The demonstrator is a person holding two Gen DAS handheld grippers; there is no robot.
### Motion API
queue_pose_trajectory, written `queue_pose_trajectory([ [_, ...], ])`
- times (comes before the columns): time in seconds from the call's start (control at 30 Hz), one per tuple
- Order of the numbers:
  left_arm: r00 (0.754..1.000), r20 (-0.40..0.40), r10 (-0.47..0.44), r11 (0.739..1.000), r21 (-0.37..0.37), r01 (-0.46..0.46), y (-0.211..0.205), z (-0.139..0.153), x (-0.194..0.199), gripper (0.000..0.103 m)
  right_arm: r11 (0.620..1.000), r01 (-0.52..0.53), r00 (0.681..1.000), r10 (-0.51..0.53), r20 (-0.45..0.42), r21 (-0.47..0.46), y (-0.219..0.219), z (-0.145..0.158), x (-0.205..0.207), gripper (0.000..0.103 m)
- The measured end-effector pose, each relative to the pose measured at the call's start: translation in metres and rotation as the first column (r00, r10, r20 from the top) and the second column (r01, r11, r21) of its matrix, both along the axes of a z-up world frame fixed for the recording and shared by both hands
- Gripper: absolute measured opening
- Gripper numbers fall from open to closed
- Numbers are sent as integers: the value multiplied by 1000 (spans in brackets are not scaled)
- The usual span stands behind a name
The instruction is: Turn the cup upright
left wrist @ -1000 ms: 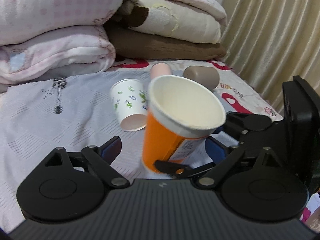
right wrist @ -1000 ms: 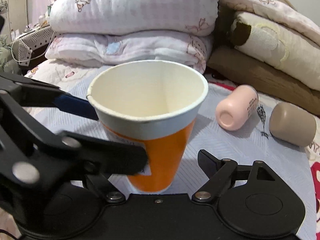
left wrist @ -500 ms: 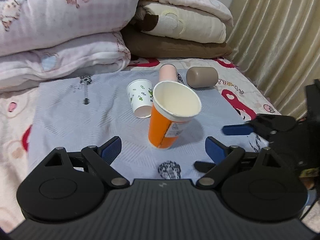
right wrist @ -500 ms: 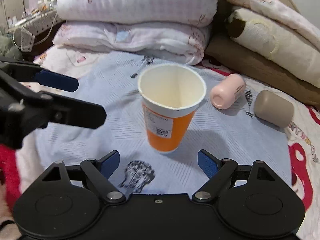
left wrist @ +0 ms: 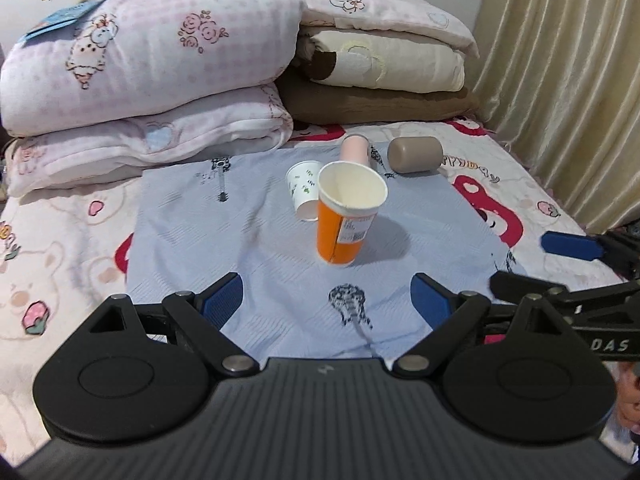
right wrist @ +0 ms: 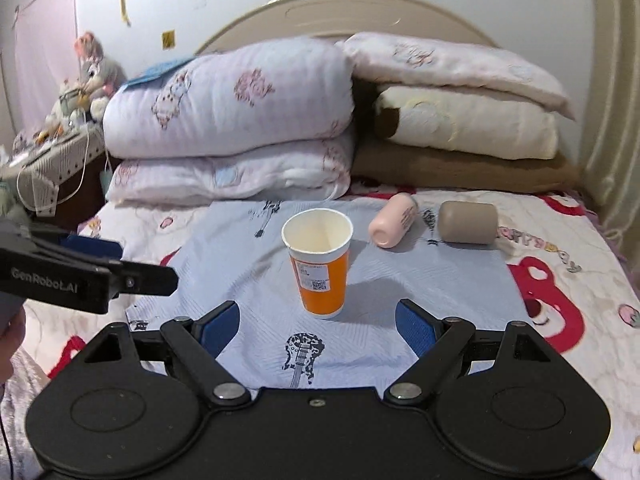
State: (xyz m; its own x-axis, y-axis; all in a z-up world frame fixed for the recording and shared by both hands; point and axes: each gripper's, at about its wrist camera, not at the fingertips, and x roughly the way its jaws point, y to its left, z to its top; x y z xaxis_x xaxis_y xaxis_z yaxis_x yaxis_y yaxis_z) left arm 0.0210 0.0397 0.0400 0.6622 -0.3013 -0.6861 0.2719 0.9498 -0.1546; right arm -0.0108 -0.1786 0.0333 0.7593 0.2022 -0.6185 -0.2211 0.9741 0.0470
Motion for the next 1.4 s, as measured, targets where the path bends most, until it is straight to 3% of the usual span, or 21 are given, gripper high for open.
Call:
queue_pose_trajectory([
  [0.2,1000,-15,13,999,44,-12,-2,1,-15,94,998,66,997,-66,34,-3,0,2,-28,90],
  [0.27,1000,-15,27,998,50,-26,-2,-1,-19,97,993,116,992,-115,56,-19,1,2,-33,99],
  [0.4,998,9,64,989,132,-65,-8,-4,-24,99,972,213,972,-200,125,-97,7,0,-41,102],
  [0.5,997,-7,77,987,144,-75,-10,-6,-26,101,957,247,964,-226,142,-154,11,-2,-44,102],
  [0.9,993,-82,82,986,152,-69,-14,-24,-29,102,945,290,956,-282,75,-147,8,-12,-46,102],
  [1.4,990,-93,106,981,174,-89,-12,-34,-22,102,938,327,945,-328,11,-110,-6,-18,-41,102],
])
